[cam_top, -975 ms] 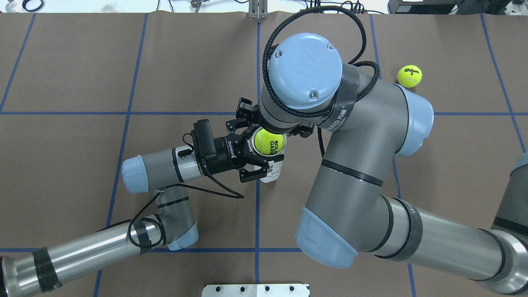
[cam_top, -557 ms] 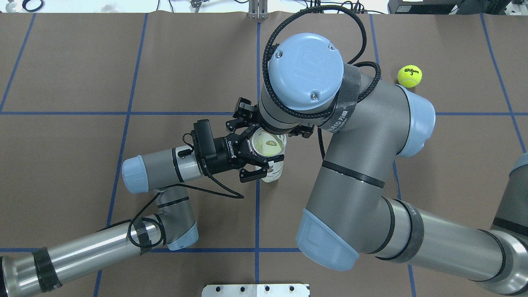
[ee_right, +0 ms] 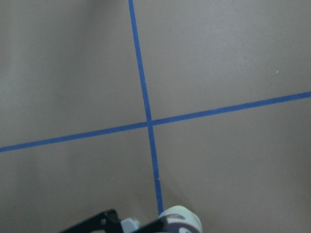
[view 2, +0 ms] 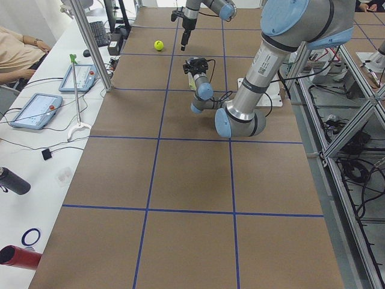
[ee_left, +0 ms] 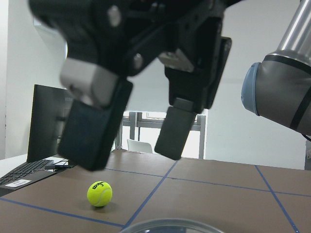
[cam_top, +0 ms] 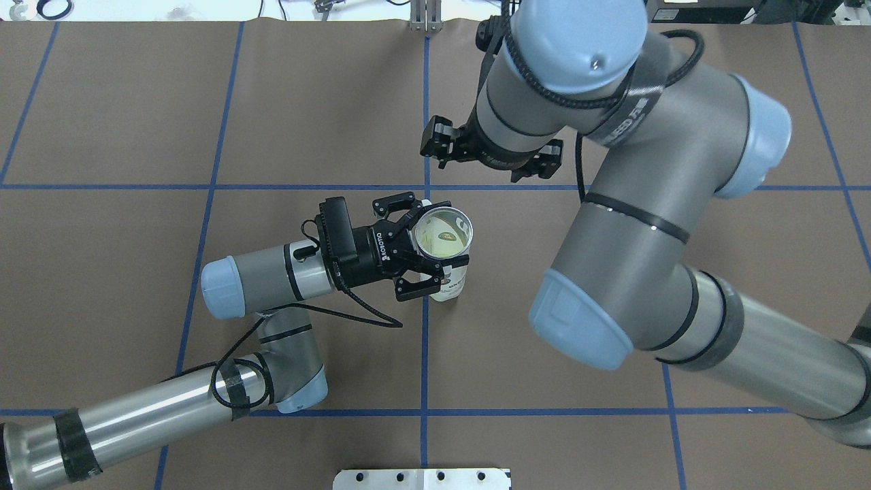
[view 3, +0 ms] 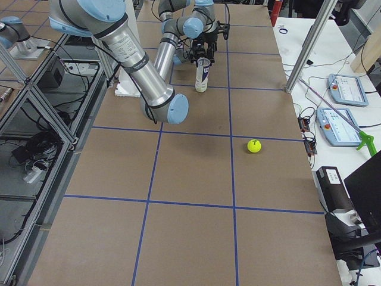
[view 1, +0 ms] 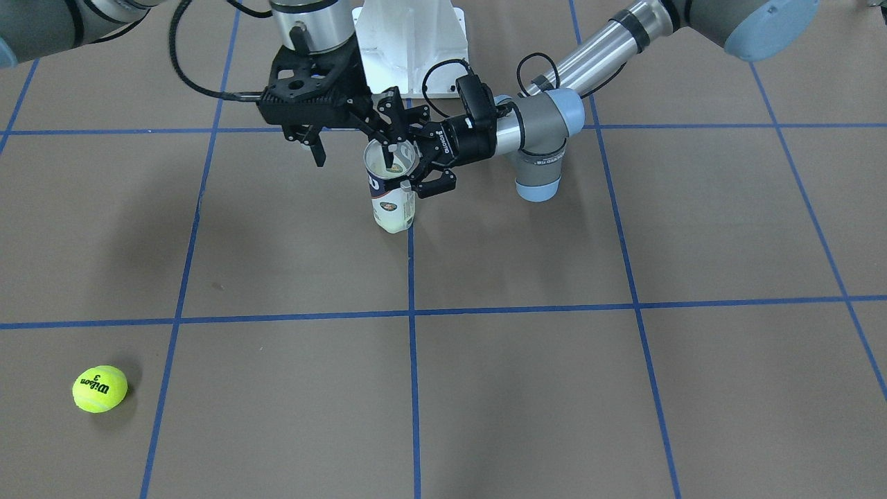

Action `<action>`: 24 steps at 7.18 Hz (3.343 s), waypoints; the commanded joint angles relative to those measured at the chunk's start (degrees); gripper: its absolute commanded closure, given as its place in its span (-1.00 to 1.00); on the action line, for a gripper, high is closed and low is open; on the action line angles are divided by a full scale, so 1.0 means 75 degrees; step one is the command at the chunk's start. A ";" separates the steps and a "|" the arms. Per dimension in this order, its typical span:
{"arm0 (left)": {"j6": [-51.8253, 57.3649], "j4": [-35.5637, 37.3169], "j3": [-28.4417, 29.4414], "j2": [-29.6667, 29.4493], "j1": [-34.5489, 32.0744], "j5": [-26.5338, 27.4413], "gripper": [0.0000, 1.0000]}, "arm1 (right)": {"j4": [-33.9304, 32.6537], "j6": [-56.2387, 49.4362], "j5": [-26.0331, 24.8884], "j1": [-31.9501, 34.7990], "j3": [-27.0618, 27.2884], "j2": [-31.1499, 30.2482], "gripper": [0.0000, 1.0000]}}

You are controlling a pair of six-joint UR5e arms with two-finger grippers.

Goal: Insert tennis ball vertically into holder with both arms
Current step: 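Withdraw the right gripper toward the remaining yellow ball, then lower the right gripper onto the second yellow ball and grasp it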

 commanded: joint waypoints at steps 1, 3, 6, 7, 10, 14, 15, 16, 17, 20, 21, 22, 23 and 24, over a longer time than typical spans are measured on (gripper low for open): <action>0.0000 0.0000 -0.0012 0.0000 0.0000 0.0000 -0.71 | 0.0070 -0.2111 0.1074 0.1520 -0.0131 -0.0620 -0.98; 0.0000 0.0000 -0.0024 0.0012 0.0011 0.0000 -0.71 | 0.0361 -0.3988 0.1464 0.2764 -0.1507 -0.0729 -0.98; 0.0000 -0.0059 -0.0035 0.0024 0.0023 0.0000 -0.71 | 0.4255 -0.5074 0.1828 0.3589 -0.5290 -0.0741 -0.98; -0.0012 -0.0059 -0.0035 0.0024 0.0023 0.0000 -0.71 | 0.4962 -0.5099 0.1839 0.3578 -0.5857 -0.0764 -0.98; 0.0000 -0.0059 -0.0035 0.0012 0.0023 0.0000 -0.71 | 0.6350 -0.5006 0.1537 0.3135 -0.6226 -0.1524 -0.98; 0.0000 -0.0047 -0.0035 0.0012 0.0011 0.0000 -0.70 | 0.6645 -0.4771 0.0671 0.2408 -0.5921 -0.2182 -0.98; -0.0012 -0.0047 -0.0035 0.0000 0.0011 0.0000 -0.70 | 0.6657 -0.4794 0.0633 0.2337 -0.5933 -0.2264 -0.98; 0.0000 -0.0059 -0.0035 0.0012 0.0011 0.0000 -0.70 | 0.6657 -0.4794 0.0505 0.2255 -0.5933 -0.2288 -0.98; 0.0000 -0.0059 -0.0035 0.0012 0.0011 0.0000 -0.70 | 0.6645 -0.4794 0.0295 0.2161 -0.5945 -0.2288 -0.94; -0.0012 -0.0059 -0.0012 0.0012 0.0011 0.0000 -0.70 | 0.6622 -0.4666 0.0327 0.2230 -0.5747 -0.2229 1.00; -0.0012 -0.0059 -0.0012 0.0012 0.0011 0.0000 -0.70 | 0.6517 -0.4236 0.0490 0.2242 -0.5363 -0.2218 1.00; 0.0000 -0.0059 -0.0012 0.0012 0.0011 0.0000 -0.70 | 0.6052 -0.3733 0.0828 0.2242 -0.4663 -0.2183 1.00; 0.0000 -0.0059 -0.0012 0.0012 0.0011 0.0000 -0.70 | 0.5143 -0.3287 0.0959 0.2219 -0.3681 -0.2124 1.00; 0.0000 -0.0059 -0.0012 0.0012 0.0011 0.0000 -0.71 | 0.4008 -0.2494 0.1251 0.2184 -0.2569 -0.1996 1.00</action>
